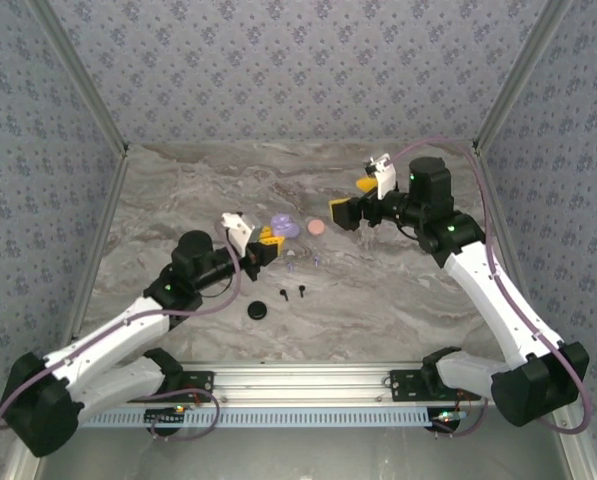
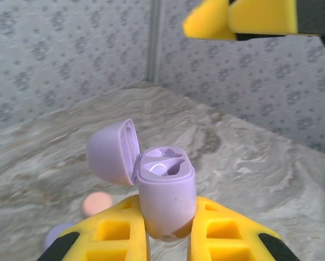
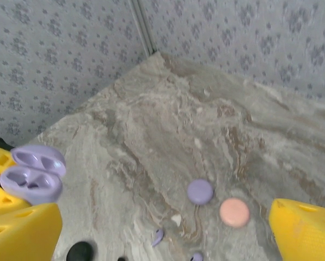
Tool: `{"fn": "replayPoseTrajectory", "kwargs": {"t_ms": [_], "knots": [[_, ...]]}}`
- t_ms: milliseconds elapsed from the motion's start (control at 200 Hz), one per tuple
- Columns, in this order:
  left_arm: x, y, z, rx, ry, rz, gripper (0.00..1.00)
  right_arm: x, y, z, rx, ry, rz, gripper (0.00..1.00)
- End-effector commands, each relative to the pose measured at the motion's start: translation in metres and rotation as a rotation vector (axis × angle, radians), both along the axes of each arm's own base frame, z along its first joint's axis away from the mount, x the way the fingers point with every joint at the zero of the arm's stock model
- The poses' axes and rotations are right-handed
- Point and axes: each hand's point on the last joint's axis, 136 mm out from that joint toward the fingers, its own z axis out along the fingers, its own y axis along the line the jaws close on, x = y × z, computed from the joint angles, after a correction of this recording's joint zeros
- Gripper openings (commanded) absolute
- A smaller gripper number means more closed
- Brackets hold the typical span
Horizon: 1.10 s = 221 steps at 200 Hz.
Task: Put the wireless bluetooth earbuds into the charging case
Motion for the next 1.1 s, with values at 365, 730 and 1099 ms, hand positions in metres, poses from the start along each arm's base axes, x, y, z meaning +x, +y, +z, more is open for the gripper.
{"fn": "replayPoseTrajectory", "kwargs": {"t_ms": [365, 730, 1099], "knots": [[-0.012, 0.064, -0.012, 0.058, -0.039, 0.239, 0.0, -0.005, 0.029, -0.18, -0.401, 0.523, -0.113, 0.71], [-0.013, 0.063, -0.009, 0.041, -0.044, 0.233, 0.0, 0.014, 0.043, -0.26, -0.61, 0.674, -0.162, 0.55], [-0.013, 0.062, -0.009, 0.039, -0.044, 0.231, 0.0, 0.02, 0.049, -0.287, -0.71, 0.682, -0.173, 0.49]]}}
